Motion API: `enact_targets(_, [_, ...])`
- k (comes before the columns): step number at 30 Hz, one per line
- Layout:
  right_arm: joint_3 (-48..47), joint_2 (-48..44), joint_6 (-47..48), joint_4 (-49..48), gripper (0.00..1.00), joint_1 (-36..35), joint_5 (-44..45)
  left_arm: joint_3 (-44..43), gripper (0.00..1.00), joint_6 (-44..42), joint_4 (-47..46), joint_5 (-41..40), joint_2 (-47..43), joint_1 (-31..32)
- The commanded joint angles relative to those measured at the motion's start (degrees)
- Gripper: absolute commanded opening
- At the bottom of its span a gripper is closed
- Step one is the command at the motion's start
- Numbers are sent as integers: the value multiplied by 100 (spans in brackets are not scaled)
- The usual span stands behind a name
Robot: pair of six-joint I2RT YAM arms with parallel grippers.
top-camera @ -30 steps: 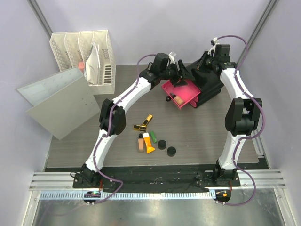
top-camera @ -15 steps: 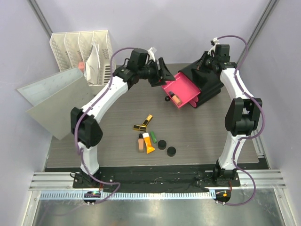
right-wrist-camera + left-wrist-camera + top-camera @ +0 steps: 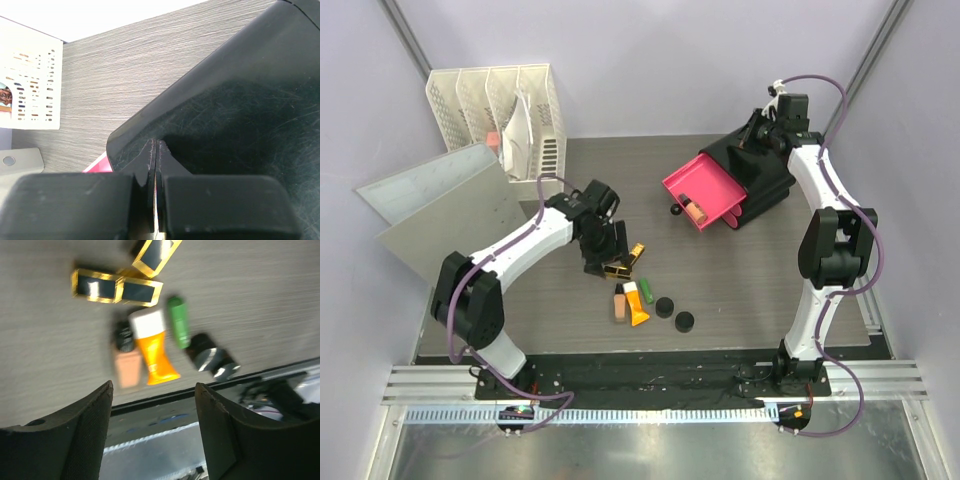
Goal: Organize the makeup
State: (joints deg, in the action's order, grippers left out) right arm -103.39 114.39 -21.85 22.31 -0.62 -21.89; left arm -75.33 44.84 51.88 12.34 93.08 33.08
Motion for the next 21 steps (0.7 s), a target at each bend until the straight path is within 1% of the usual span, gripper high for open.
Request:
enact_targets(1, [232,488,146,1180,1,-8,220,326,64,51,471,-223,-281,84])
enact_targets(6, [232,497,128,1188,1,-8,220,580,64,51,745,-364,-141,269])
enact_targets(14, [197,532,128,1188,1,-8,211,1116,63,201,438,-215,-53,374])
enact_targets(18, [144,576,110,1197,1,-8,203,1161,63,113,262,-48,149,410])
enact_targets(21, [91,602,102,1215,1,-17,185,1012,64,-1,235,-12,421,506])
